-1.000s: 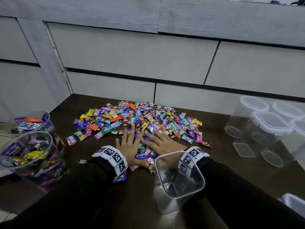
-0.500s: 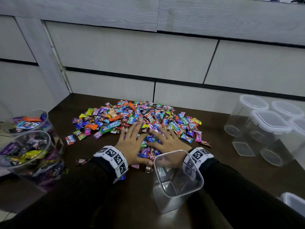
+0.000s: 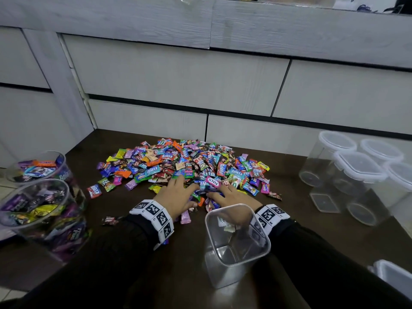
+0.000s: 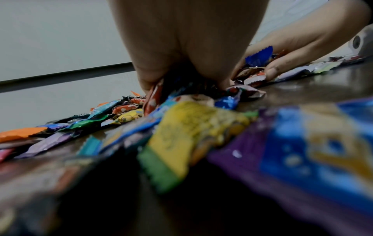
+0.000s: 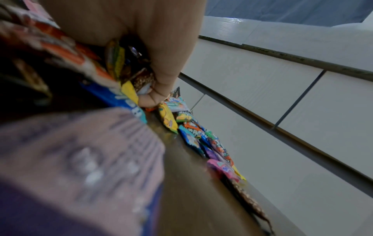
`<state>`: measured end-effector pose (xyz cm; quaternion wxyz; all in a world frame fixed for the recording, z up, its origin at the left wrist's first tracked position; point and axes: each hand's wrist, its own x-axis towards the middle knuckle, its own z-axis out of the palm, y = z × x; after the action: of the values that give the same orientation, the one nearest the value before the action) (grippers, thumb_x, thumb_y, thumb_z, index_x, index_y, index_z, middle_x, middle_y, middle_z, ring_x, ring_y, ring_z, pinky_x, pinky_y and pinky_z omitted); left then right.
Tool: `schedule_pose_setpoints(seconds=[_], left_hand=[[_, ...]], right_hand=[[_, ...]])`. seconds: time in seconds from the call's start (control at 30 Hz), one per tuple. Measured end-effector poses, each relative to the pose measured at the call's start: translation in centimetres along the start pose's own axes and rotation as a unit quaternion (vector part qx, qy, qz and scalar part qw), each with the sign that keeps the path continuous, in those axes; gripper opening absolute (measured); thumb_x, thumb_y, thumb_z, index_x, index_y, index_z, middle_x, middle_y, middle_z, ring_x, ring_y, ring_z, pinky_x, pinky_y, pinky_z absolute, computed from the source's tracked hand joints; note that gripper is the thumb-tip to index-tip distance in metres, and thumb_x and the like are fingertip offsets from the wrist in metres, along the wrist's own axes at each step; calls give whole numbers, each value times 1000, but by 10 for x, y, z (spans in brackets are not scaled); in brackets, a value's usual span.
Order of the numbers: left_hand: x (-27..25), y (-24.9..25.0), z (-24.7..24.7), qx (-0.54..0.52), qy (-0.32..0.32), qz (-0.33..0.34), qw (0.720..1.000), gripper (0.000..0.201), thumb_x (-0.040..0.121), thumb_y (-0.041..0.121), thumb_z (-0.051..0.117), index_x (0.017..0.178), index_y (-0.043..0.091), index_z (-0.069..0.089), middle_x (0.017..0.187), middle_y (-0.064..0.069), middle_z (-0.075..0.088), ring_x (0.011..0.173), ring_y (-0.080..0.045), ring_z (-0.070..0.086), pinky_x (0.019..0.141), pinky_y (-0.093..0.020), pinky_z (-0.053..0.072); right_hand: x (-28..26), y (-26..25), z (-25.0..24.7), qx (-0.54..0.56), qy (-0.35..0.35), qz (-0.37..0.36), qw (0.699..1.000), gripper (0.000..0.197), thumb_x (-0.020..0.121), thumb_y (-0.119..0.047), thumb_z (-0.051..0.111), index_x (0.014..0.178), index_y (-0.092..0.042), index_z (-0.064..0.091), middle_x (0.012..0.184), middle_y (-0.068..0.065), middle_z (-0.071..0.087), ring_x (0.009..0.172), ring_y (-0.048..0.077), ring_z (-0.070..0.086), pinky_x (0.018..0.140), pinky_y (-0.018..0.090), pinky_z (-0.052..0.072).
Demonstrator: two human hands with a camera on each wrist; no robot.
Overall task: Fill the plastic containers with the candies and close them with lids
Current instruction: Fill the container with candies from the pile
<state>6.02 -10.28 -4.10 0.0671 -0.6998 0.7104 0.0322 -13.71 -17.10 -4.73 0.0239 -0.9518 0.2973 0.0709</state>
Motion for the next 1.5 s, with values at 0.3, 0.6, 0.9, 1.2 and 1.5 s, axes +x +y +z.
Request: schedule_pose_setpoints(seconds=[0.3,0.6,0.9,1.2,1.5], left_hand=[[-4,2,-8,13,68,11,998,49,97,61,34,131,26,40,121,-5,52,97,-27,63,64,-34,44],[-14,2,-17,-106,112,-59,986,42,96,58,43,124,26,40,69,8,52,62,-14,53,50,-30,40],[-22,-1,-41,-199,169,-60,964,24,95,49,52,107,29,59,57,7,49,52,-8,48,47,-26,34],[-38,17,-87,-325,287,-6,901,13,93,36,61,98,26,67,52,15,46,43,-1,46,42,-14,30],[-66,65,-142,-413,349,90,836,9,92,30,65,97,23,68,62,14,58,48,3,49,45,-7,33]], right_hand=[[-12,7,-33,154,-24,40,987,49,97,-34,50,139,-18,31,122,16,55,105,33,58,90,44,48],[-35,14,-48,209,84,122,967,44,92,-28,60,130,-18,40,99,11,66,83,25,63,76,31,51],[-57,15,-55,138,71,93,984,31,89,-31,64,114,-14,60,106,9,61,98,24,55,83,30,41],[-70,11,-61,138,81,189,969,38,95,-29,55,127,-10,47,97,13,65,93,28,58,74,32,43],[-86,10,-68,167,95,225,955,44,92,-28,60,130,-12,43,102,13,64,93,29,61,77,33,47]])
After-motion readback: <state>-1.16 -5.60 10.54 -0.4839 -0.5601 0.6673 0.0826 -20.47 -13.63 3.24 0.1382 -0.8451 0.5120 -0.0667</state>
